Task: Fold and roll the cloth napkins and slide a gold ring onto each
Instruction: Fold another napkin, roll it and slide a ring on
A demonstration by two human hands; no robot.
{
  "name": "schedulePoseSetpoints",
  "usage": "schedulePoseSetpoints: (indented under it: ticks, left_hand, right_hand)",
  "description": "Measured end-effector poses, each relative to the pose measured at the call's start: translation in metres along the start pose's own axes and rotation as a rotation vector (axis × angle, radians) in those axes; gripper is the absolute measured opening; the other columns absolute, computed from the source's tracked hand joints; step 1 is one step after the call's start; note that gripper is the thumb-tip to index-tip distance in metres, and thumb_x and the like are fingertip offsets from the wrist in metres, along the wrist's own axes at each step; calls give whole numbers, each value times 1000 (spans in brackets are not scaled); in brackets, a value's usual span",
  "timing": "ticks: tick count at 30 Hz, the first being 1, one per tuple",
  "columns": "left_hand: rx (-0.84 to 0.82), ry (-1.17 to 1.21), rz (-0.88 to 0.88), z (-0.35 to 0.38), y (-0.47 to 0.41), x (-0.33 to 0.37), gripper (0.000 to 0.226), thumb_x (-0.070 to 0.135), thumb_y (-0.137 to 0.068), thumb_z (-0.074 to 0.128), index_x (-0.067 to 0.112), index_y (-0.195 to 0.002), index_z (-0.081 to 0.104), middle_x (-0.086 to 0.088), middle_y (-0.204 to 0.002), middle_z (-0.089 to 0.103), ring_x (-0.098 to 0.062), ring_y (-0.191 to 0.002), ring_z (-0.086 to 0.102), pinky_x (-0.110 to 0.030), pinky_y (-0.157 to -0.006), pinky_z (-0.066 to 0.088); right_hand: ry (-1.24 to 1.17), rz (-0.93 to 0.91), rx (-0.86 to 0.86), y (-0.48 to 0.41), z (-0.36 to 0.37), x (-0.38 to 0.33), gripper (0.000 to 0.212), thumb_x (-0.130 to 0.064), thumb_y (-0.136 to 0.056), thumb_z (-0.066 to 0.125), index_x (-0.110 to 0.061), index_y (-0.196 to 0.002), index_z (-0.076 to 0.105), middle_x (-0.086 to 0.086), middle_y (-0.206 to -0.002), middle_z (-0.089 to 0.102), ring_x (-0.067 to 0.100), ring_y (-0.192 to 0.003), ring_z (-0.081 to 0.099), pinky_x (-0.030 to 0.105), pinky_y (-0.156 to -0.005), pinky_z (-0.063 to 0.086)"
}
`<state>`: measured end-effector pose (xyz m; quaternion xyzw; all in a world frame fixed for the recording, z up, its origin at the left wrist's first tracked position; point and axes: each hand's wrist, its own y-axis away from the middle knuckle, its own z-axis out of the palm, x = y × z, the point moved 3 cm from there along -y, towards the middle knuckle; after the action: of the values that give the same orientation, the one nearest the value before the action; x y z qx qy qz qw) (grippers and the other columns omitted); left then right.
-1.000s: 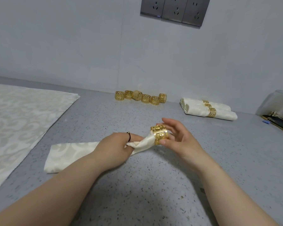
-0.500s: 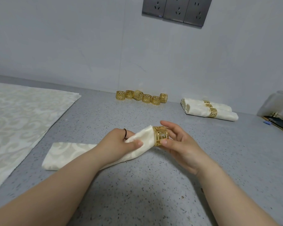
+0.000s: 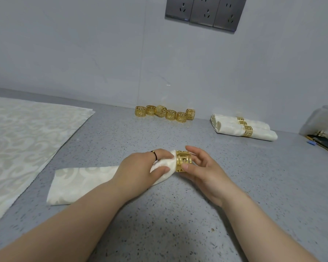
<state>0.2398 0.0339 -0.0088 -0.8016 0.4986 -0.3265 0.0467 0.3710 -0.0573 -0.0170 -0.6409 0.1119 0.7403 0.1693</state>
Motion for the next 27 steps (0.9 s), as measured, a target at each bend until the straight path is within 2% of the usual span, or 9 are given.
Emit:
schedulePoseSetpoints:
  ticks: [2,6,9,12,17,19,21,23,27]
  left_hand:
    - [-6,24,13,3,0,-5,67,65,-61,19,46,-116,53,9,-102,68,-7,-88,59,-9,-67,35]
    - [-94,-15,49,2,1,3,49,48,-73,33,39,-115,57,11,-105,67,-8,-91,58,-13,-64,33]
    - [-84,110,-47,1,0,1,16,39,-84,54,41,-96,43,23,-90,57,-11,-91,58,-22,-73,41]
    - [-69,210,-75,1,-1,-2,40,22,-81,67,41,-84,32,22,-83,52,-8,-80,56,-27,-77,43]
    - [-78,298,-93,0,0,-3,40,29,-74,67,43,-92,34,14,-87,52,-10,-73,55,-23,-69,43]
    - [-155,183,-91,-1,2,0,51,39,-64,57,46,-108,33,18,-101,47,-10,-82,56,-22,-69,43]
    - [-213,13,-59,1,4,4,73,47,-68,61,39,-132,28,17,-125,40,-8,-98,54,-19,-74,42]
    - [-207,-97,-60,3,3,9,86,56,-72,65,35,-142,18,16,-141,33,-7,-114,49,-19,-84,39]
    - [-99,-231,-55,4,-1,8,65,57,-77,59,38,-134,32,14,-121,56,-9,-108,54,-22,-78,39]
  right_hand:
    - [66,-14,-25,-1,0,0,42,12,-80,54,-22,-104,50,1,-103,58,12,-84,61,20,-78,53]
    - [176,-20,-110,3,2,-4,45,15,-79,54,-21,-106,50,1,-110,56,5,-85,63,16,-79,52]
    - [160,-8,-113,3,2,-5,46,15,-78,55,-21,-106,50,3,-110,56,9,-86,61,17,-78,52]
    - [185,3,-109,3,6,1,46,14,-78,57,-21,-106,48,2,-107,58,10,-84,61,16,-76,52]
    - [176,6,-94,2,11,6,43,12,-79,59,-20,-105,47,2,-105,61,10,-84,62,16,-76,52]
    - [178,5,-89,1,12,6,42,12,-79,58,-20,-104,47,4,-105,60,10,-83,61,15,-75,52]
    - [200,4,-88,2,12,6,41,12,-80,58,-20,-104,47,5,-106,58,9,-83,60,14,-74,52]
    - [213,4,-93,3,14,6,40,11,-81,57,-19,-107,47,3,-106,58,9,-84,60,14,-75,51]
    - [252,14,-69,2,8,1,36,-2,-86,55,-19,-116,45,-5,-114,56,10,-103,57,22,-92,47]
